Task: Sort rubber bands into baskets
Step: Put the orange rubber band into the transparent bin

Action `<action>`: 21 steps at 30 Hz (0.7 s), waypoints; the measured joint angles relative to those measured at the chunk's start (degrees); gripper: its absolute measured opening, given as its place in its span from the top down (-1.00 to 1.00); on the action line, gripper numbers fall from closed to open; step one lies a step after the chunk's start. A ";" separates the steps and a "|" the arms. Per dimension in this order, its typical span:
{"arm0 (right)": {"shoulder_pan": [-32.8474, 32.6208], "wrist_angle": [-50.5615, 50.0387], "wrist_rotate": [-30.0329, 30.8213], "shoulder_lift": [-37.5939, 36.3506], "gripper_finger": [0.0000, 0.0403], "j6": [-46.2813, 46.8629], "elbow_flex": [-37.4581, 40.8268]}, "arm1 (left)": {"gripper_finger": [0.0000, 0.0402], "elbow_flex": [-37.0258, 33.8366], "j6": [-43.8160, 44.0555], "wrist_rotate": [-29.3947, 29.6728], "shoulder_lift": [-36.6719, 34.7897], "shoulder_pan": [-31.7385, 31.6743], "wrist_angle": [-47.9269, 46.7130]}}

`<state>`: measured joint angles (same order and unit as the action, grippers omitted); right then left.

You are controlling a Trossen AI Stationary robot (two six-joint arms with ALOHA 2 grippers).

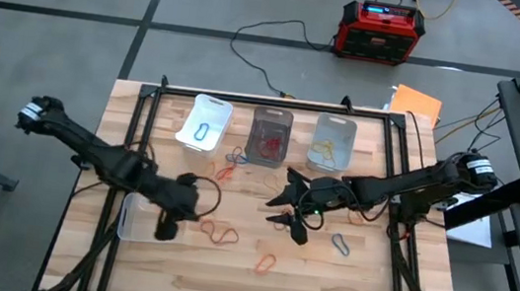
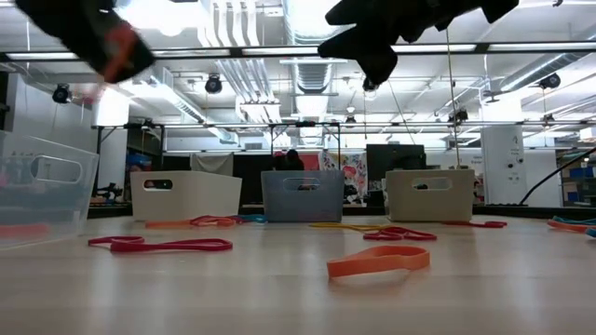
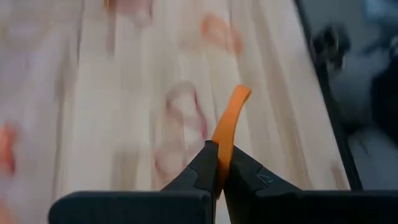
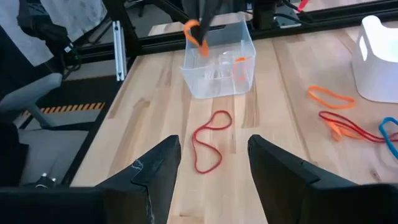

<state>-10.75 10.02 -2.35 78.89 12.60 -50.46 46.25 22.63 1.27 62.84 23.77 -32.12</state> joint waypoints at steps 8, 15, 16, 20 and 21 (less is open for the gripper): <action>0.29 -0.32 0.94 0.72 0.08 0.09 0.04 | 1.00 7.19 16.70 1.20 1.42 8.52 -27.31; 0.29 -0.83 0.95 0.74 0.08 0.22 0.08 | 1.00 3.13 21.54 -10.31 3.11 12.39 -33.59; 0.29 -0.85 0.94 0.74 0.08 0.22 0.07 | 1.00 1.97 22.44 -11.56 3.18 12.46 -33.46; 0.29 -0.87 0.94 0.74 0.07 0.22 0.09 | 1.00 -2.22 23.82 -14.11 3.57 12.44 -32.41; 0.29 -0.86 0.94 0.74 0.07 0.22 0.08 | 1.00 -2.81 23.80 -14.25 3.66 12.44 -32.33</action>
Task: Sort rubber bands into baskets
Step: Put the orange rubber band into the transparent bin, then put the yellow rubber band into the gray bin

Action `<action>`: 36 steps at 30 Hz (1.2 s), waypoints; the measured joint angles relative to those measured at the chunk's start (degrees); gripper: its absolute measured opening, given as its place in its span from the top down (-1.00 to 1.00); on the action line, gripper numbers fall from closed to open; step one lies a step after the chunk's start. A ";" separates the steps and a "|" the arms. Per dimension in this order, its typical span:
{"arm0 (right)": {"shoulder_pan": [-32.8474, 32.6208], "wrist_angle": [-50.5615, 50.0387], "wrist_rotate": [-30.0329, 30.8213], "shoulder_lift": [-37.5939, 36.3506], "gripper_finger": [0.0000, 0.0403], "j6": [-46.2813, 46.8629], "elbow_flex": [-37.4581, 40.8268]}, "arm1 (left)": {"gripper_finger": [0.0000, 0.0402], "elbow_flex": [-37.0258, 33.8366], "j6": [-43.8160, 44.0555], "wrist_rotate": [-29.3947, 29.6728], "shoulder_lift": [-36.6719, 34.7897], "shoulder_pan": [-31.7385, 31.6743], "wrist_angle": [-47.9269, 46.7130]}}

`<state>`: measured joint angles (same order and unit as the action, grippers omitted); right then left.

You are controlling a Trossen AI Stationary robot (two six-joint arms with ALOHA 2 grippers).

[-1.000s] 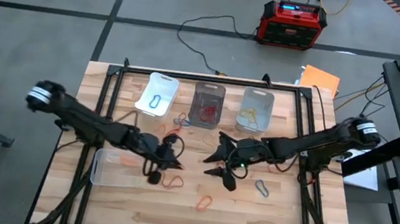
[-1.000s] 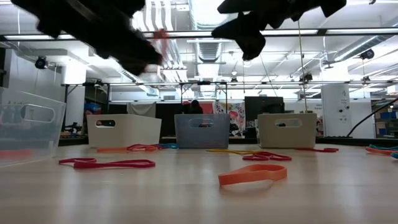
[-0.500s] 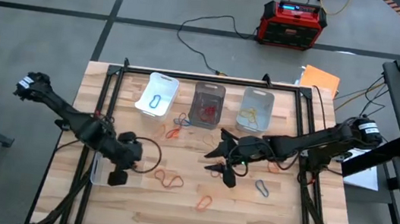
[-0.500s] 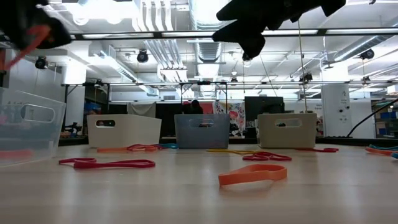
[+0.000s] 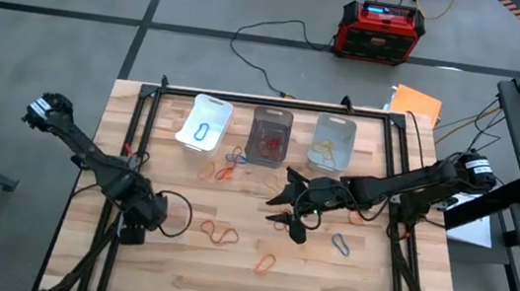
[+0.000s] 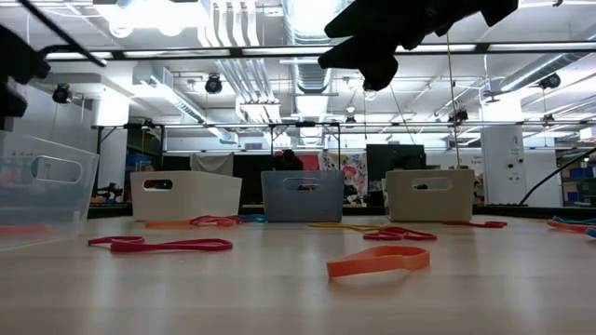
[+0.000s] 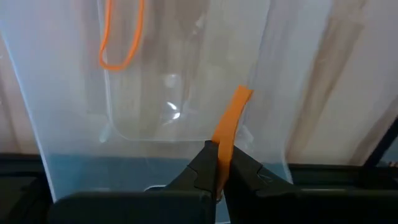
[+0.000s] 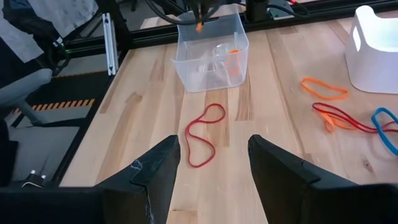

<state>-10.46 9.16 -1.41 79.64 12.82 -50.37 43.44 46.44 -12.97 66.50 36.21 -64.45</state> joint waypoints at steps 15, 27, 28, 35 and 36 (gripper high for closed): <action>0.00 -0.45 0.00 0.00 0.07 0.02 -0.02 | 0.96 -0.09 -0.44 5.17 -0.06 -0.04 1.74; 0.00 -0.51 -0.02 0.00 0.07 0.18 -0.01 | 0.45 -0.02 0.35 4.96 -0.04 -0.02 1.14; 0.00 -0.55 -0.01 0.00 0.07 0.33 0.00 | 0.42 0.19 0.29 4.96 -0.04 -0.02 1.22; 0.00 -1.07 0.74 0.00 0.07 4.39 -0.02 | 0.38 5.89 -3.94 15.54 -0.04 -0.02 5.62; 0.00 -1.50 1.43 0.00 0.07 5.51 -0.01 | 0.38 6.94 -5.82 18.41 -0.04 -0.02 6.50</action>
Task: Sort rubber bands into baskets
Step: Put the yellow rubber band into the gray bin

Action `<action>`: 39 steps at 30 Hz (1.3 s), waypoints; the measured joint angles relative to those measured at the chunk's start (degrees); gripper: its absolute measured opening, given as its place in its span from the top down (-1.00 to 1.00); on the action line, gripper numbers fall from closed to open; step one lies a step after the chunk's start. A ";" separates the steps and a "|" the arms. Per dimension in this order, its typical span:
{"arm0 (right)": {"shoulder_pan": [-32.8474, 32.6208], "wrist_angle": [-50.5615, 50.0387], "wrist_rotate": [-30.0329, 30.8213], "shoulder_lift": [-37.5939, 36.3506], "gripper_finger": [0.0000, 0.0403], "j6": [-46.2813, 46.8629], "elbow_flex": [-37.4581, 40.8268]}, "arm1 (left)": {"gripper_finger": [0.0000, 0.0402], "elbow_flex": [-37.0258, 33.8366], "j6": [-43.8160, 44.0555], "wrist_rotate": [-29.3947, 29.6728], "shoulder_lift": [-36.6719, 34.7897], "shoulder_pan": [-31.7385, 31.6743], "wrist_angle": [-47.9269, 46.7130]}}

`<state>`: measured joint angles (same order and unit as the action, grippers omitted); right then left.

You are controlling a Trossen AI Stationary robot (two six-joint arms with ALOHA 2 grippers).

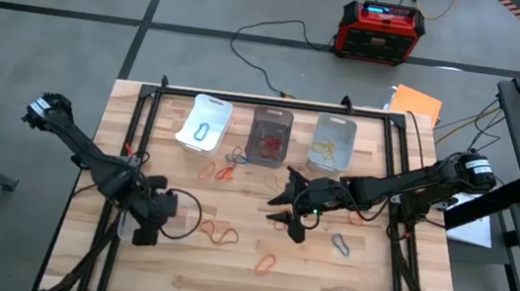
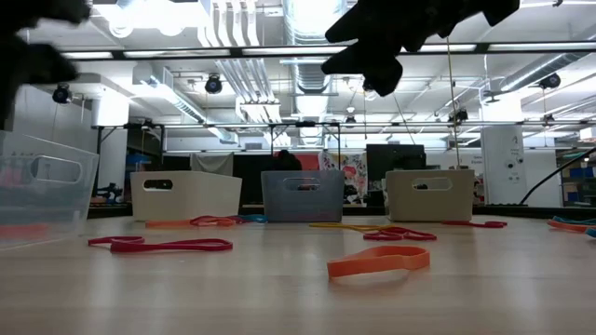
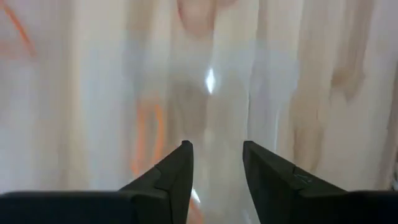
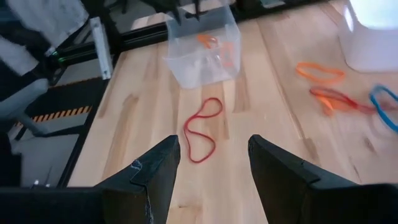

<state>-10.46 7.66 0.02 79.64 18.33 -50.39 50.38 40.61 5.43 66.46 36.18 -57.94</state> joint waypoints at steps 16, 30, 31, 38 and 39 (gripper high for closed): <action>1.74 -27.25 10.60 0.07 0.15 25.70 -4.24 | 0.38 0.77 -41.98 24.10 -0.98 -3.27 22.79; 4.84 -35.92 14.01 0.13 0.36 23.14 -12.44 | 0.42 -10.44 -49.32 24.10 -11.65 -5.70 43.65; 4.89 -35.90 14.50 0.13 0.36 23.00 -12.65 | 0.43 -10.83 -50.77 24.10 -12.49 -5.70 44.67; 5.09 -36.46 15.66 3.90 0.37 21.20 -14.86 | 0.48 -11.16 -55.13 24.13 -16.28 -6.59 46.50; 5.07 -36.11 15.64 5.20 0.37 20.62 -15.61 | 0.48 -11.16 -55.13 24.14 -16.59 -6.68 46.48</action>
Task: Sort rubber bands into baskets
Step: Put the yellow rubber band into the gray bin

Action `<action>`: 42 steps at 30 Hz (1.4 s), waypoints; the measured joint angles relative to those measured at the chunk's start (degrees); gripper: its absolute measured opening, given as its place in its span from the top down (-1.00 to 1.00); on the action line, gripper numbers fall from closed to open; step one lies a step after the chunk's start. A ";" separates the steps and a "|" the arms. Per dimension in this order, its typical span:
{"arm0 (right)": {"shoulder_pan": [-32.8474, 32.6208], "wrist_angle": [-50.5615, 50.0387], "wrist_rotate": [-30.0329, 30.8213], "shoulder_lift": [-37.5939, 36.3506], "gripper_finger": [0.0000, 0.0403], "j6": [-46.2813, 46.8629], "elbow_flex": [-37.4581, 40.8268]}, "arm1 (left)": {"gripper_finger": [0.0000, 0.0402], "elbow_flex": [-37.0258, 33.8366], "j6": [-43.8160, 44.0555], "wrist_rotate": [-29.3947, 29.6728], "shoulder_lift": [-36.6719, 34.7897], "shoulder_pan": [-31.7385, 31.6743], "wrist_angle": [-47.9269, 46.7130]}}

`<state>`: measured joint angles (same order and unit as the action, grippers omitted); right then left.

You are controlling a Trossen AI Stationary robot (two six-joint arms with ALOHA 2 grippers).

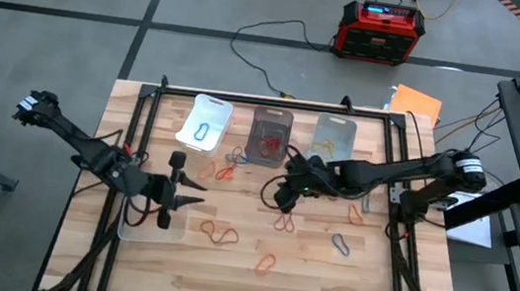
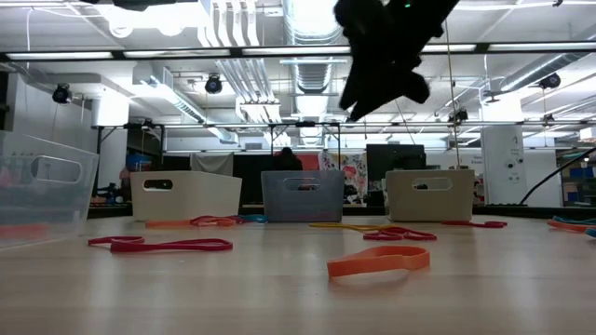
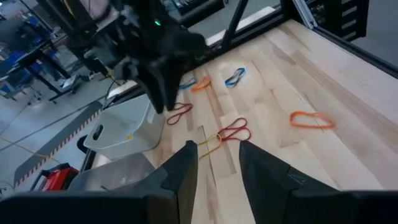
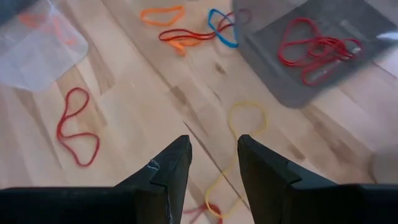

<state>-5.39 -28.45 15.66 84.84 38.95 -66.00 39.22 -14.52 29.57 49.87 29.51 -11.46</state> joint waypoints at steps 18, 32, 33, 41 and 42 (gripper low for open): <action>0.17 -23.82 -0.63 21.85 0.29 -2.55 -19.45 | 0.48 -0.02 2.16 6.01 -0.38 -0.14 -0.54; 4.39 -19.21 -5.68 27.57 -0.04 -11.84 -19.34 | 0.49 -0.04 4.07 6.02 0.09 -0.17 -0.82; 4.70 -18.71 -6.00 27.70 -0.03 -12.41 -19.34 | 0.49 -0.04 4.40 6.02 0.21 -0.17 -0.94; 6.32 -15.49 -6.64 27.74 -0.01 -12.74 -17.59 | 0.49 -0.07 5.03 6.02 1.09 -0.17 -1.21; 6.35 -15.07 -6.64 27.74 -0.01 -12.74 -17.35 | 0.49 -0.07 5.03 6.02 1.09 -0.17 -1.21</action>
<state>0.96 -43.52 9.02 112.57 26.21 -83.35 39.16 -9.50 35.59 50.96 29.34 -12.67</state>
